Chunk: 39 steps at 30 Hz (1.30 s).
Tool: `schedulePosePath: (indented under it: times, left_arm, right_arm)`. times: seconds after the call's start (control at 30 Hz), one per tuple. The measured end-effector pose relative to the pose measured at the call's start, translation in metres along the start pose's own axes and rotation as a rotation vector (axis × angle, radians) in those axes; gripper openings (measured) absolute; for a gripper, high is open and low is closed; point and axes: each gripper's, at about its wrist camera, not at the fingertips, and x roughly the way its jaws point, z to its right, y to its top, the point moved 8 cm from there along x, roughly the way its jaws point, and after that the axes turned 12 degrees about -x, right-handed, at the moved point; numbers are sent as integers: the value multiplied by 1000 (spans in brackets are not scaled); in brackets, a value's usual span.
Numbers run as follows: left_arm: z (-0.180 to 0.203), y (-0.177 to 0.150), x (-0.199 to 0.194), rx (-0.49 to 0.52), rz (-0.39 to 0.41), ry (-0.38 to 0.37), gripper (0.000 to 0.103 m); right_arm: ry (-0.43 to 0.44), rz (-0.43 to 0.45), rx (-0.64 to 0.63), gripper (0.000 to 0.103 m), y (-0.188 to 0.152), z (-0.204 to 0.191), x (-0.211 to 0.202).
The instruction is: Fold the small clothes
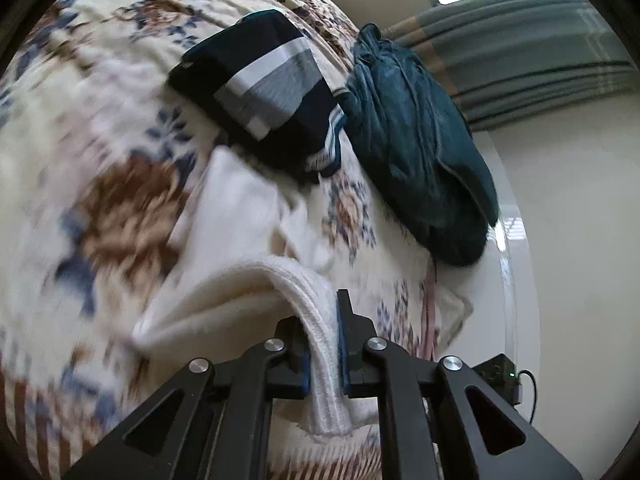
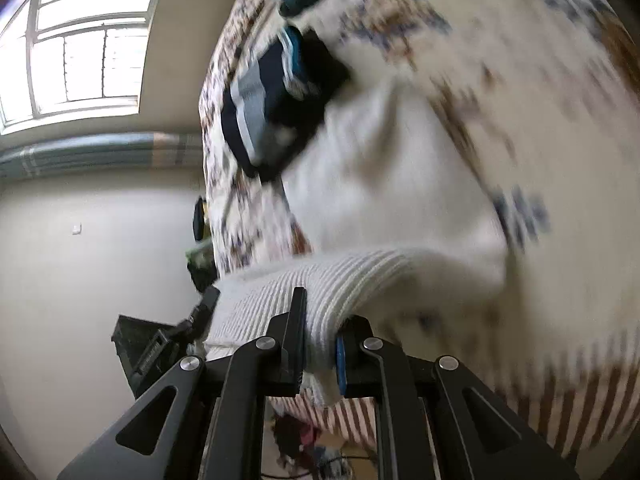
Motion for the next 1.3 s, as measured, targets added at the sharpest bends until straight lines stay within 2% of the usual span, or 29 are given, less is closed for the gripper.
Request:
schedulePosePath:
  times: [0.1, 0.23, 0.3, 0.33, 0.37, 0.4, 0.43, 0.47, 0.5, 0.53, 0.63, 0.87, 0.9, 0.93, 0.97, 1.0, 1.07, 1.2, 1.3]
  left_arm:
    - [2, 36, 34, -43, 1, -6, 8]
    - [-7, 84, 84, -126, -6, -1, 11]
    - [-18, 100, 100, -192, -17, -13, 20]
    - [-25, 110, 106, -241, -15, -37, 31]
    - [-28, 114, 106, -268, -7, -57, 45]
    - [-31, 119, 102, -293, 9, -81, 51]
    - [-33, 123, 97, -308, 25, -101, 60]
    - [-35, 125, 93, -313, 32, -109, 61]
    - [-36, 126, 87, -306, 41, -109, 61]
    - [-36, 126, 83, -281, 49, -94, 61]
    - [-33, 121, 83, -65, 47, 99, 61]
    - [-20, 109, 147, 322, -96, 347, 61]
    - [-20, 106, 154, 366, -111, 378, 59]
    - [-21, 105, 162, 404, -118, 401, 52]
    - [-22, 104, 166, 436, -119, 414, 13]
    - [-26, 103, 168, 458, -124, 439, 4]
    - [-27, 107, 160, 471, -93, 429, 3]
    - [-32, 130, 120, 418, 19, 392, 3]
    - [-50, 148, 110, 325, 36, 387, 3]
  right_arm:
    - [-6, 45, 18, 12, 74, 2, 15]
    - [-21, 59, 35, 12, 148, 23, 38]
    - [-50, 32, 36, 17, 177, 38, 58]
    - [-62, 19, 38, 17, 185, 46, 65]
    - [-79, 4, 33, 31, 194, 53, 74]
    - [-89, -12, 27, 50, 200, 59, 81]
    - [-91, -14, 23, 57, 203, 64, 84]
    - [-82, -8, 15, 62, 205, 67, 84]
    - [-77, -4, 2, 62, 209, 69, 82]
    - [-86, -4, -8, 62, 208, 71, 78]
    - [-134, 4, -21, 62, 207, 80, 67]
    - [-256, -76, -123, 61, 203, 93, 93]
    - [-267, -86, -133, 60, 203, 94, 97]
    - [-280, -98, -147, 57, 203, 94, 103]
    - [-296, -113, -162, 46, 202, 95, 109]
    - [-313, -128, -176, 26, 201, 96, 113]
    - [-368, -144, -218, 9, 199, 97, 117]
    - [-405, -59, -262, 6, 201, 88, 97]
    - [-418, -7, -252, 4, 205, 86, 82]
